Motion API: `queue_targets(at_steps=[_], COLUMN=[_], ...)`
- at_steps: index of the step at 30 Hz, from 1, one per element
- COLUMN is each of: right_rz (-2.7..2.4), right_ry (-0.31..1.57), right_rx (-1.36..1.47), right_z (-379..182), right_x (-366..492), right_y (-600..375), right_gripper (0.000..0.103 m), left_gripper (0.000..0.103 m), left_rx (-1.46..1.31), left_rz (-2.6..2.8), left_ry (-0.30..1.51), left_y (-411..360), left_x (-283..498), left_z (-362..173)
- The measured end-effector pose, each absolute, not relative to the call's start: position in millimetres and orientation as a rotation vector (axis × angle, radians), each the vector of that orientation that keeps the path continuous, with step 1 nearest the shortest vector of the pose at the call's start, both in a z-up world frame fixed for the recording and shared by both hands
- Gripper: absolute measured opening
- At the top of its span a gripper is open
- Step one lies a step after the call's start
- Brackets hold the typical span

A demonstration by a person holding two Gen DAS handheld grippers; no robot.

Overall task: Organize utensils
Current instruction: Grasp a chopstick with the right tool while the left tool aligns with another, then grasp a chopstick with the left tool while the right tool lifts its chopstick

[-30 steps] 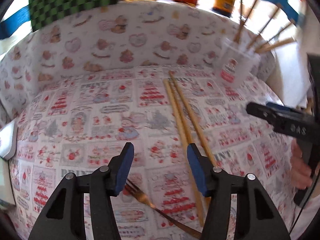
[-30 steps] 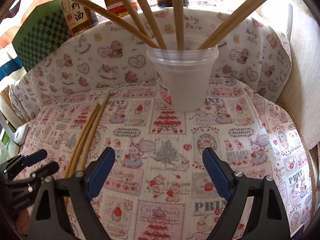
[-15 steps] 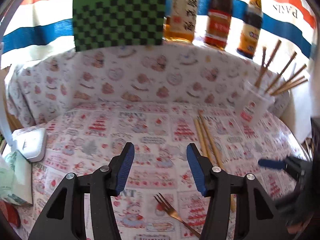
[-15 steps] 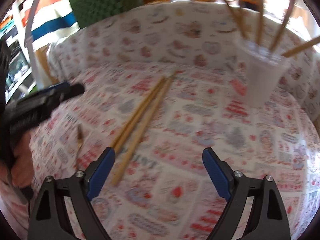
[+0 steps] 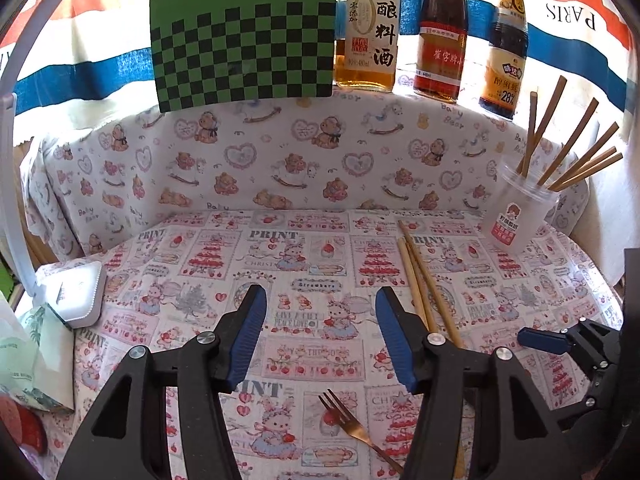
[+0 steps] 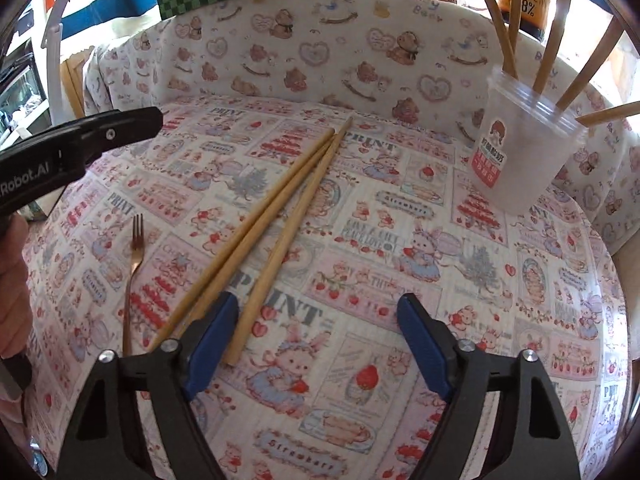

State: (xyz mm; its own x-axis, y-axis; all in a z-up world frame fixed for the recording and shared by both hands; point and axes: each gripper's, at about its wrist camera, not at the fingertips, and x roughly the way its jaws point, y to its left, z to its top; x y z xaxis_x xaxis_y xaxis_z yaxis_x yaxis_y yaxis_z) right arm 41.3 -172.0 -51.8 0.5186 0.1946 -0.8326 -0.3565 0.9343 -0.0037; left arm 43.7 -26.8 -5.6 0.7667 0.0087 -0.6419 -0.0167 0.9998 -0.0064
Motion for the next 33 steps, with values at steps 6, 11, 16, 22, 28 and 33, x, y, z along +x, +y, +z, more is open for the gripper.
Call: queue_targets(at_steps=[6,11,16,22,28,33], right_rz=[0.294,0.275,0.215,0.207,0.197,0.194], right_ry=[0.962,0.938,0.799,0.724,0.719,0.719], right_rx=[-0.161,-0.075,0.067,0.112,0.085,0.076], right_z=[-46.8,-38.1,-12.6,2.7,4.7,2.6], right_x=[42.9,48.2,41.2,36.4,36.4,36.9], right_y=[-183.6,-198.0,-224.4,-236.2,-232.6,-230.7], right_gripper=[0.008,0.007,0.007,0.007,0.007,0.007], left_gripper=[0.056,0.056,0.053,0.023,0.008,0.008], left_rx=[0.002,0.027,0.08,0.091,0.179,0.19], left_rz=[0.033,0.0,-0.039,-0.159,-0.31,-0.373], left_ry=[0.699,0.707,0.708,0.765,0.807,0.878], left_y=[-26.2,-32.4,-45.4,-56.5,-92.7,-108.9], left_x=[45.3,42.8,39.0,39.8,26.9,22.5], left_z=[-8.1,-9.2,-12.4,-19.6,-30.7,-42.1])
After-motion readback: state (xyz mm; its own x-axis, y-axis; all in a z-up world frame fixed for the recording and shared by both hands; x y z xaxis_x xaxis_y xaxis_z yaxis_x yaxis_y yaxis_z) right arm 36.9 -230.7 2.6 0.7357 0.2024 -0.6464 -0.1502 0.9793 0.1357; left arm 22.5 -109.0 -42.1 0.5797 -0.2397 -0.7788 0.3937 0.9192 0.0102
